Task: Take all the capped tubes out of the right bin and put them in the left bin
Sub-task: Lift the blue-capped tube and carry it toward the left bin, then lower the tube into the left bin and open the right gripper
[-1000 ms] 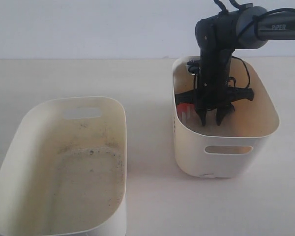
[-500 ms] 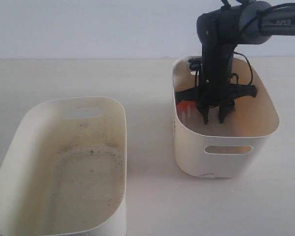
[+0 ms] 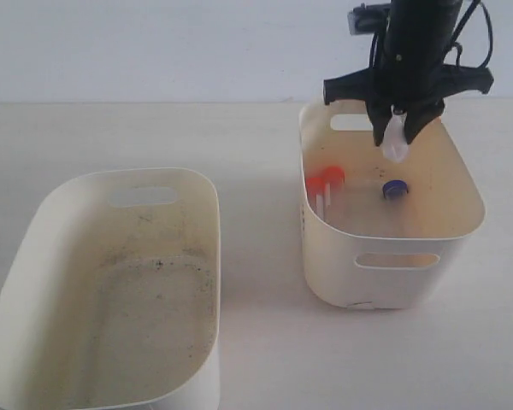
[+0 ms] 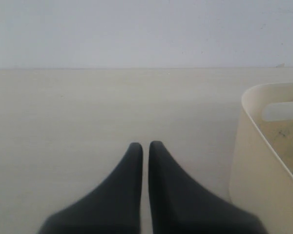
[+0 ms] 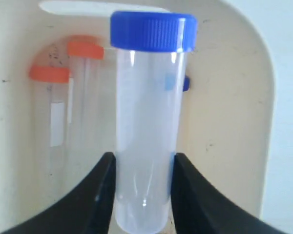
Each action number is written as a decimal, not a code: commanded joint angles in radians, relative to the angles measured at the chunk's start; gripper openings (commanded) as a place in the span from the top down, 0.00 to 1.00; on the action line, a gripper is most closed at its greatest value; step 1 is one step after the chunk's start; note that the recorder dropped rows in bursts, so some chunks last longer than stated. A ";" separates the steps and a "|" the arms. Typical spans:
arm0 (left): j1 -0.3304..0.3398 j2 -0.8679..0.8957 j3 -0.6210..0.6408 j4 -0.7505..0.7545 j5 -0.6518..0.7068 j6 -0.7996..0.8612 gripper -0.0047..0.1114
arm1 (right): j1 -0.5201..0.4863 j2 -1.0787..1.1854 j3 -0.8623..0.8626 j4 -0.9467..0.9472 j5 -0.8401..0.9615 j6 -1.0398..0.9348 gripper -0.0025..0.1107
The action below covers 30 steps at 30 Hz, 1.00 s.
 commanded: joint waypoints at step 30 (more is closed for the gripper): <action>0.003 0.004 -0.002 -0.003 -0.004 -0.004 0.92 | 0.668 -0.171 -0.002 0.119 -0.153 -0.008 0.98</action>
